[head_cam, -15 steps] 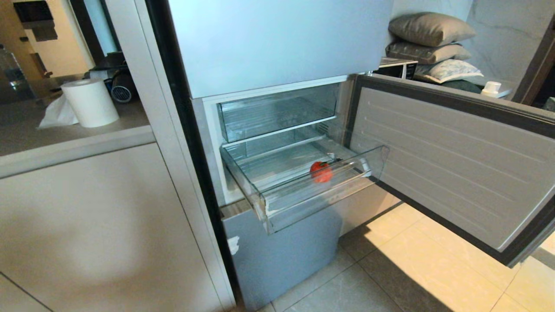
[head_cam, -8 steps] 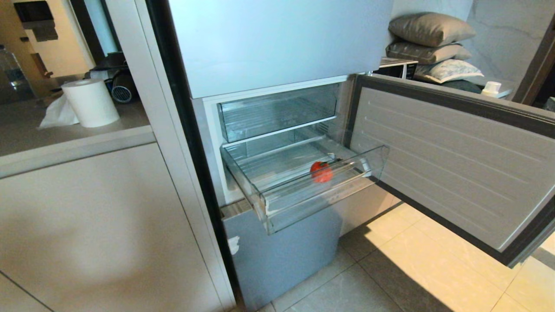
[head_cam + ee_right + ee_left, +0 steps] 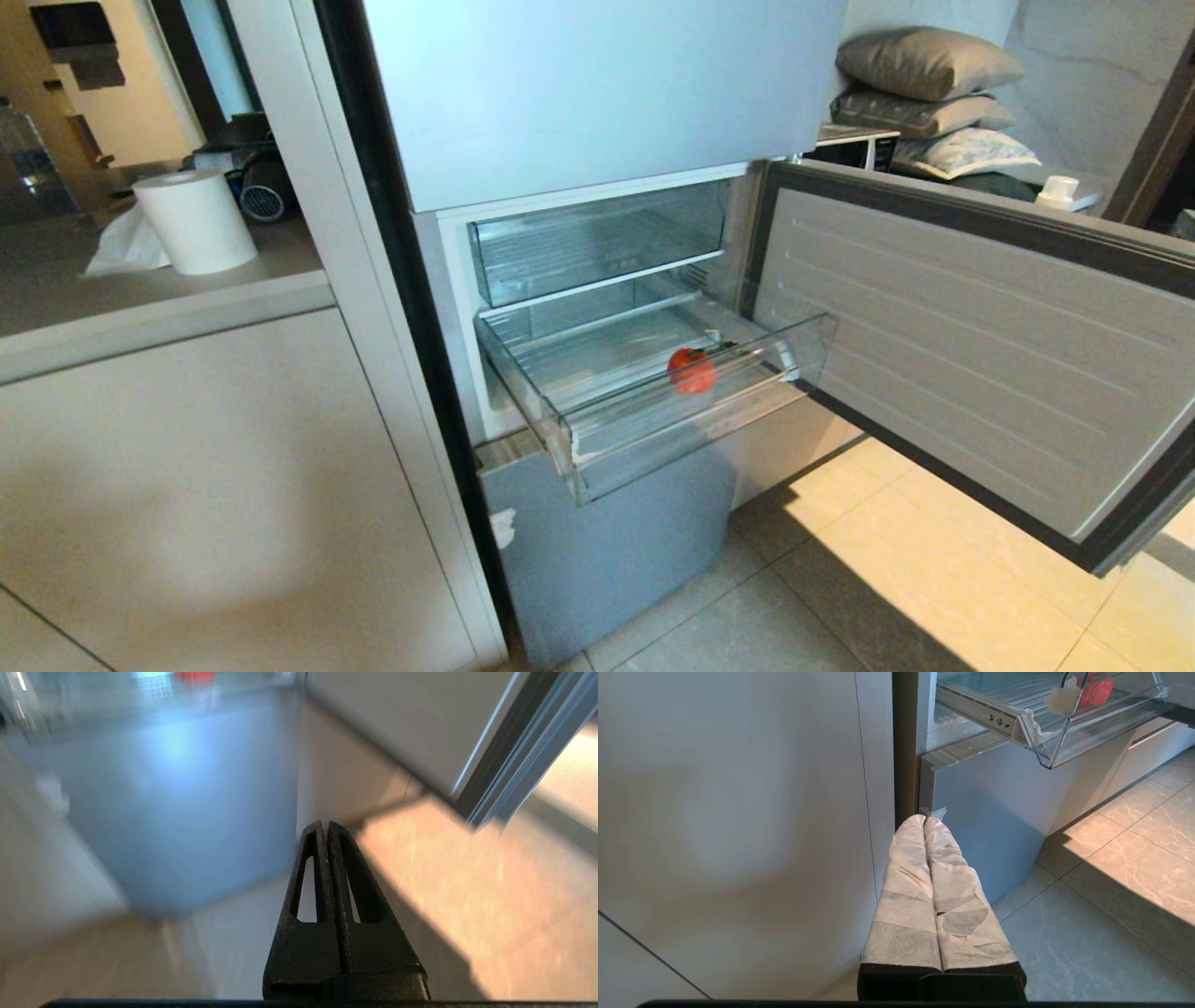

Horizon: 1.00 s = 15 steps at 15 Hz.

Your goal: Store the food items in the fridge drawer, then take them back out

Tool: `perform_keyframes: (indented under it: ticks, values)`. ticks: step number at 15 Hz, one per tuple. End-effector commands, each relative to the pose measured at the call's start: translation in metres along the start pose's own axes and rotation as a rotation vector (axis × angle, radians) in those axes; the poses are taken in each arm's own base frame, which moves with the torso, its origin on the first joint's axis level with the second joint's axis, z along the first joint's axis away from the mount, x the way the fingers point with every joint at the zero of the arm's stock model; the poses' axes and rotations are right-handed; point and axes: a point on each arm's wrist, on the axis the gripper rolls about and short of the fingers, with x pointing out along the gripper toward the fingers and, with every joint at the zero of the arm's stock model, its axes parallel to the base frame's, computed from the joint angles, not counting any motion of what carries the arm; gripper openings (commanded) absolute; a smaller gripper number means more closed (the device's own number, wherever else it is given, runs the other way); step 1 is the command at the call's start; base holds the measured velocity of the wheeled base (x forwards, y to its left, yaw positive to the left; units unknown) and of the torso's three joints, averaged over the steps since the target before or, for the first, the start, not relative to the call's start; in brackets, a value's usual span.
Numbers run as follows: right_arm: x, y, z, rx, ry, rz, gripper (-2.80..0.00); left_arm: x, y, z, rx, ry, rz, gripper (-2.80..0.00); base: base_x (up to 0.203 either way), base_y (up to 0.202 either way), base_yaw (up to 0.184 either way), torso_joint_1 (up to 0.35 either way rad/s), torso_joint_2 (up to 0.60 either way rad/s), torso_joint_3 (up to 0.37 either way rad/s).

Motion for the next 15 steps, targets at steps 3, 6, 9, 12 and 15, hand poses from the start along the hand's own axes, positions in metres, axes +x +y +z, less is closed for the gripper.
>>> perform_keyframes:
  ticks: [3,6,9,12,15]
  values:
    - [-0.0092,-0.0008,-0.0105,0.007,-0.047,-0.067,-2.80,0.0000,0.0000,-0.0003,0.000,-0.002,0.000,-2.80,0.000,0.000,0.000,0.000,0.00,0.000]
    - [-0.0092,-0.0008,-0.0105,0.010,-0.047,-0.069,-2.80,0.0000,0.0000,-0.0004,0.000,-0.001,0.000,-2.80,0.000,0.000,0.000,0.000,0.00,0.000]
    - [-0.0092,-0.0008,-0.0105,0.011,-0.047,-0.069,-2.80,0.0000,0.0000,-0.0003,0.000,-0.002,0.000,-2.80,-0.001,-0.001,0.025,0.001,0.00,0.001]
    - [-0.0092,-0.0008,-0.0106,0.010,-0.047,-0.068,-2.80,0.0000,0.0000,-0.0005,0.000,0.000,0.000,-2.80,0.003,-0.007,0.160,0.003,0.00,0.006]
    - [-0.0092,-0.0008,-0.0105,0.013,-0.047,-0.069,-2.80,0.0000,0.0000,-0.0005,0.000,0.000,0.000,-2.80,0.001,-0.009,0.176,0.003,0.00,0.002]
